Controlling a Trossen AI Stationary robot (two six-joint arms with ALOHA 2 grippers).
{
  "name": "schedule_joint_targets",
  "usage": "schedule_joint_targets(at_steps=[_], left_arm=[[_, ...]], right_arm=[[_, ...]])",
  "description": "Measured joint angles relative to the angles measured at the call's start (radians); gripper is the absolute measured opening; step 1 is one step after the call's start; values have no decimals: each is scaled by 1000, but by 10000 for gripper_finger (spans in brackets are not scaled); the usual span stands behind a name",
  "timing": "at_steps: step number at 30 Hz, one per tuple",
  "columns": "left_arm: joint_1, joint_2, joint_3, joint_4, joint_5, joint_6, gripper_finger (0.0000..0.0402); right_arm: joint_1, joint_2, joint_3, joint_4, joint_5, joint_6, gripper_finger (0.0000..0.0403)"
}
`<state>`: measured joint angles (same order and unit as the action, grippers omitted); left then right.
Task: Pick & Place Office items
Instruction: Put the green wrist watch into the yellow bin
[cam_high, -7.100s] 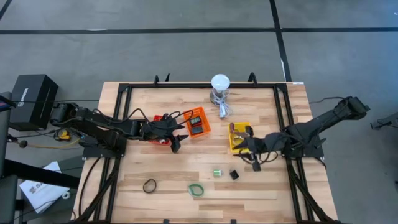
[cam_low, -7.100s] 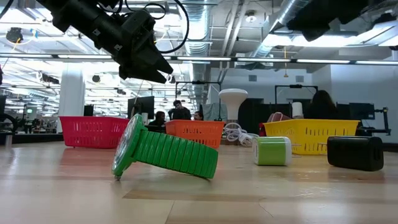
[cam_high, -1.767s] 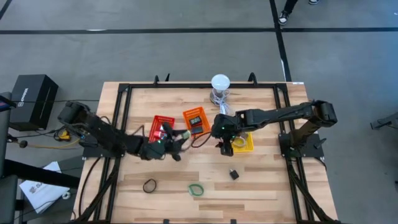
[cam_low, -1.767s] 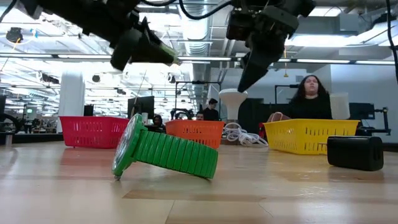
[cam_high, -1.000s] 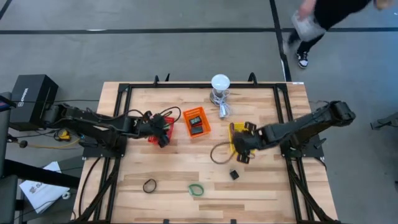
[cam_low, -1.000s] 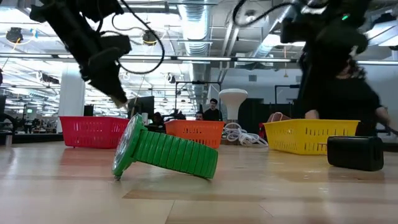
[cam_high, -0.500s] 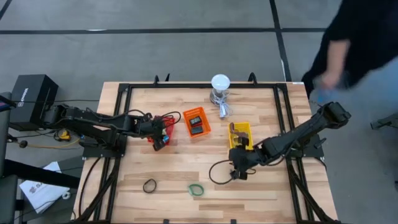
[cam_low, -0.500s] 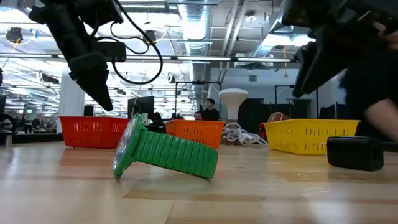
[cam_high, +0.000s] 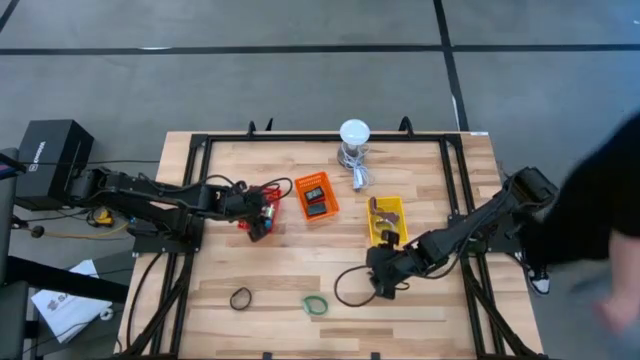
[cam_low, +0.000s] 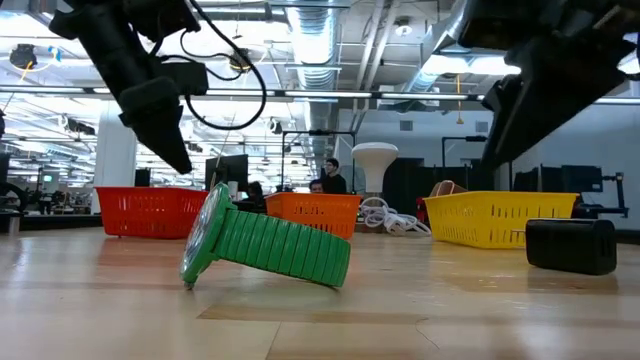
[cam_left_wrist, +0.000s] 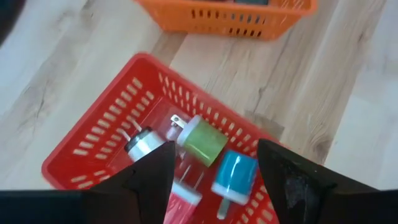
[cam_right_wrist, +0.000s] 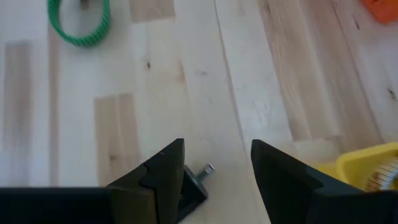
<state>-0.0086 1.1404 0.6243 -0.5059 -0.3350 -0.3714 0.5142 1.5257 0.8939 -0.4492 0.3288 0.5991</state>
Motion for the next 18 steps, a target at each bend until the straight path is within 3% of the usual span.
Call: schedule_joint_targets(at_steps=[8, 18], left_arm=[[-27, 0, 0, 143, 113, 0, 207], [-152, 0, 0, 259, 126, 1, 194]], right_arm=[[1, 0, 0, 28, -16, 4, 178], [-26, 0, 0, 78, -16, -1, 176]])
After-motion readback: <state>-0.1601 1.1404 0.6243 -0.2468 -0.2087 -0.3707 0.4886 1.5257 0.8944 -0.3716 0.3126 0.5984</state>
